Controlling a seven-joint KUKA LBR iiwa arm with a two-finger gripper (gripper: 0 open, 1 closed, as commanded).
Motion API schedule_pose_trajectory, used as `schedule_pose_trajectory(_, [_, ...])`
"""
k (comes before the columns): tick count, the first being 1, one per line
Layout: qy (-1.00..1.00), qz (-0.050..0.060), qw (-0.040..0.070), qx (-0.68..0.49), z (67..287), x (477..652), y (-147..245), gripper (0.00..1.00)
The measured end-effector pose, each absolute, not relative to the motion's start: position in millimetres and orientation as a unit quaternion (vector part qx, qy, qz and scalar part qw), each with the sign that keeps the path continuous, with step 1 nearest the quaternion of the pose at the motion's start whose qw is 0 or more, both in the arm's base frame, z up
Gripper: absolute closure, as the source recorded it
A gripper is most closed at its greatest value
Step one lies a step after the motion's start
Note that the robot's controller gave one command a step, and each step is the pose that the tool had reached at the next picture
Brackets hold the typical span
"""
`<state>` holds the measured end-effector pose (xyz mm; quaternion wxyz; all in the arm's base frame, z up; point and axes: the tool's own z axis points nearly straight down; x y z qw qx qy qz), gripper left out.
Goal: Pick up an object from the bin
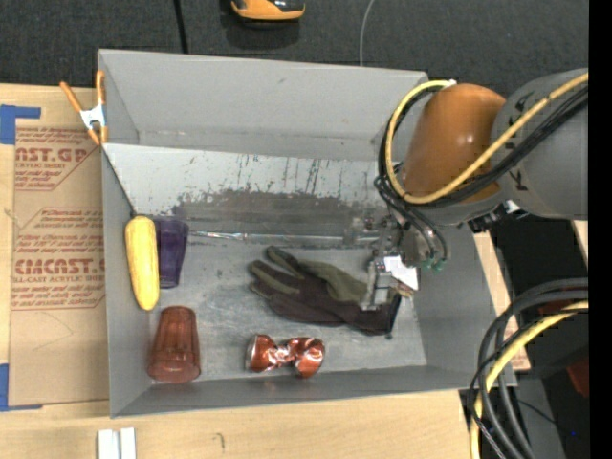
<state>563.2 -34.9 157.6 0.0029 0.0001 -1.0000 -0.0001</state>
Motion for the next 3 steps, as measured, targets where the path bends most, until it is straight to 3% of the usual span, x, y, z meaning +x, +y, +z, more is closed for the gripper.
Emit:
schedule_pose_trajectory(1, [-1.0,0.0,-0.001,0.0,162,564.8,-35,0.0])
schedule_pose_trajectory(2, [-0.999,0.0,-0.004,0.032,119,563.2,-25,0.0])
schedule_pose_trajectory(3, [-0.99,0.0,-0.001,0.14,85,558.2,-6,1.0])
